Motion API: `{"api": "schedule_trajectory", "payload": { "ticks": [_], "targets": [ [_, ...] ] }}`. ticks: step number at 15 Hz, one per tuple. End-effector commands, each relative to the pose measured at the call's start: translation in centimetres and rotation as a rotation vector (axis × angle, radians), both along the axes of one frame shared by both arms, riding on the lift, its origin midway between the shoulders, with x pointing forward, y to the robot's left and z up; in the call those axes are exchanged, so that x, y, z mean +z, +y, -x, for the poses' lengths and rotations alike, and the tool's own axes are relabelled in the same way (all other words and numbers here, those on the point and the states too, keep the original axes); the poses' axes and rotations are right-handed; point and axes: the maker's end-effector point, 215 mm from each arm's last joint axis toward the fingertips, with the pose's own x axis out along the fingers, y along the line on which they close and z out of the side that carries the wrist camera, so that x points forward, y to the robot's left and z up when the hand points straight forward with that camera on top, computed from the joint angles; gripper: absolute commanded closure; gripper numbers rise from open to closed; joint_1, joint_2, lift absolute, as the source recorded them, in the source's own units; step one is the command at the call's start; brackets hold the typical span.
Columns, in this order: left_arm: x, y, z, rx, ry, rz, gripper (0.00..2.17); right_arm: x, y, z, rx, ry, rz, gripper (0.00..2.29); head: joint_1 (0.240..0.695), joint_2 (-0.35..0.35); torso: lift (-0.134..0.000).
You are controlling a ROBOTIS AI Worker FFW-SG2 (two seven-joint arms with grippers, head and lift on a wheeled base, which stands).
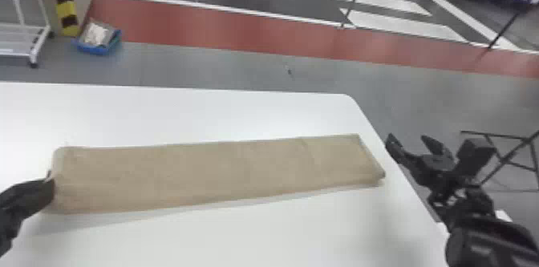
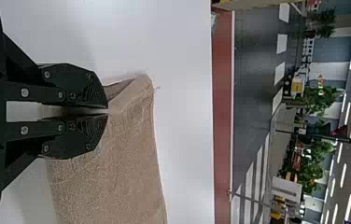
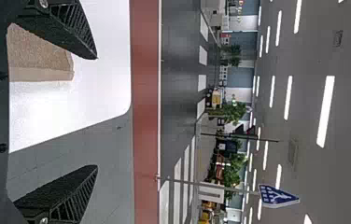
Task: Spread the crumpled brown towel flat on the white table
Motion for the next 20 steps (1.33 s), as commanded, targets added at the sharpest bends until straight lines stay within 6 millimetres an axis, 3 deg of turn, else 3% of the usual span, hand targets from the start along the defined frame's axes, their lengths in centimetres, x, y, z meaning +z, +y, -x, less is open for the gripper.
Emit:
{"api": "schedule_trajectory", "payload": {
  "ticks": [1,6,10,15,17,20],
  "targets": [
    [0.2,2.2,-0.4,0.034,-0.011,-0.024,1.03,0.2,0.2,-0.1,0.003,-0.004,0.001,0.05,0.695,-0.35,-0.124],
    [0.4,6.5,-0.5,0.094,-0.02,-0.048,1.03,0.4,0.8,-0.3,0.013,-0.002,0.0,0.05,0.695,-0.347,-0.124],
    [0.2,9.7,0.1,0.143,-0.02,-0.058,1.03,0.3,1.3,-0.3,0.021,0.011,-0.005,0.05,0.695,-0.297,-0.124],
    [0.2,9.1,1.6,0.131,-0.022,-0.047,1.02,0.2,2.0,-1.0,0.033,0.019,-0.009,0.05,0.695,-0.275,-0.124],
    [2.2,9.0,0.6,0.127,-0.094,-0.043,0.06,0.2,3.1,-2.0,0.051,0.036,-0.01,0.05,0.695,-0.274,-0.124],
    [4.7,10.4,-0.8,0.148,-0.151,-0.047,0.02,-1.2,5.2,-3.3,0.148,0.135,-0.066,0.05,0.695,-0.251,-0.124]
  ]
}}
